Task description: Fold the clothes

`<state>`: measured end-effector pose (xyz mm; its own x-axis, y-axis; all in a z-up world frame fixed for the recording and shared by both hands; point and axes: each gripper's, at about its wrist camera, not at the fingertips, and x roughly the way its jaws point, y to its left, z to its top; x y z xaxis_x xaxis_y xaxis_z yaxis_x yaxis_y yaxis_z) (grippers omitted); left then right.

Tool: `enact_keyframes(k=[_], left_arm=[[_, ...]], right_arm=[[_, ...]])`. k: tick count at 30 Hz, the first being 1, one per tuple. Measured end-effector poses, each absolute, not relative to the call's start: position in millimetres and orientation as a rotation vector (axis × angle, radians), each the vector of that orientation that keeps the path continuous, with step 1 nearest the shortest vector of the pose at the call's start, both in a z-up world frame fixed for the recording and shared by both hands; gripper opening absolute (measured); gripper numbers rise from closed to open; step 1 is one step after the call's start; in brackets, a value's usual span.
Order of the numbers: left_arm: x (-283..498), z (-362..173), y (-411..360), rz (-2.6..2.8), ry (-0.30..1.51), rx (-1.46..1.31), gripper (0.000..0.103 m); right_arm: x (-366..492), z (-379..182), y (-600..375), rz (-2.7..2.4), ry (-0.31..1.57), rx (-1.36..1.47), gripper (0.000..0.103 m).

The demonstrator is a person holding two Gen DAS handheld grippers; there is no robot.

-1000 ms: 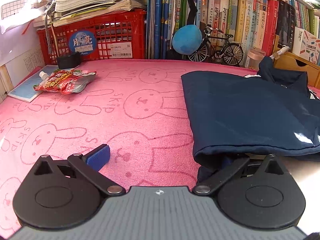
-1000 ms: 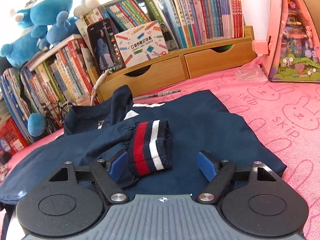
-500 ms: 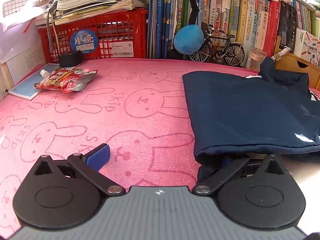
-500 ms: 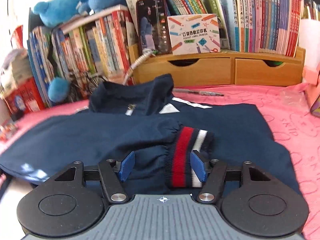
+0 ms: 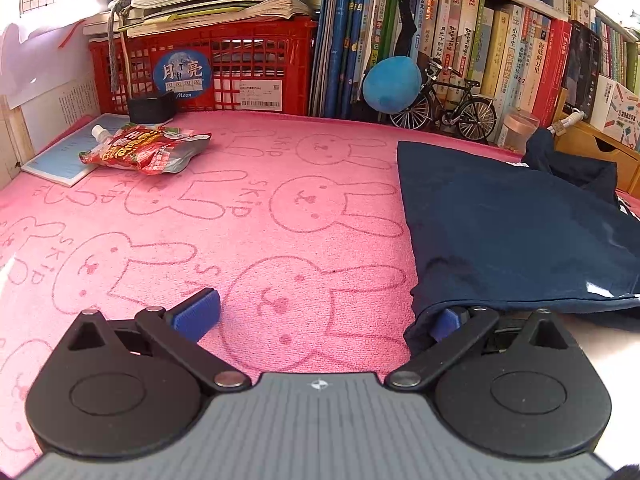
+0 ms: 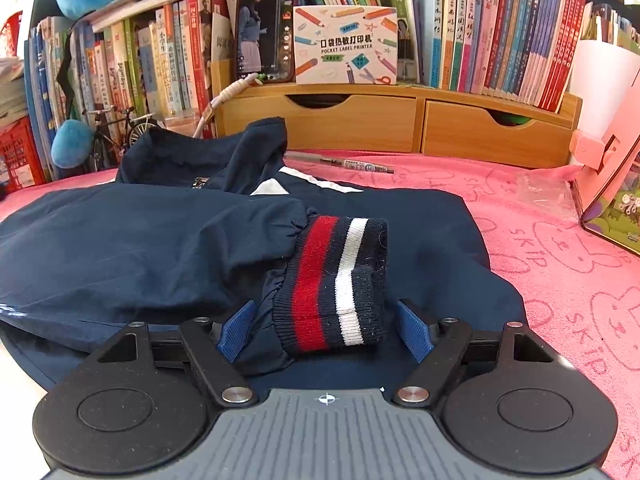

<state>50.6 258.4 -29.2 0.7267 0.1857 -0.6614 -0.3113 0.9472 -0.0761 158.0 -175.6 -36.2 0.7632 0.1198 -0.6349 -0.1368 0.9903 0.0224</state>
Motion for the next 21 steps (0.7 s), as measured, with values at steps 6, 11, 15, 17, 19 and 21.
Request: enact_keyframes(k=[6,11,15,17,19,21], left_arm=[[42,-23,263,0.279,0.706,-0.24,0.103],[28,-9,248,0.245,0.668,-0.126,0.103],[28,6,221,0.142,0.631,0.01,0.103],[40,2,215,0.181,0.64,0.065,0.103],[55,-4,213,0.234,0.665,0.105,0.103],[66,-15,220,0.297,0.703,0.105,0.103]], right_arm=[[159,-36,-175,0.136,0.696,-0.032,0.087],[160,-36,-174,0.138,0.701,-0.038,0.093],[160,-36,-173,0.135,0.699,-0.036,0.094],[159,-36,-174,0.132,0.694,-0.033,0.094],[158,-36,-175,0.129,0.69,-0.026,0.095],[158,-36,-176,0.125,0.689,-0.022,0.096]])
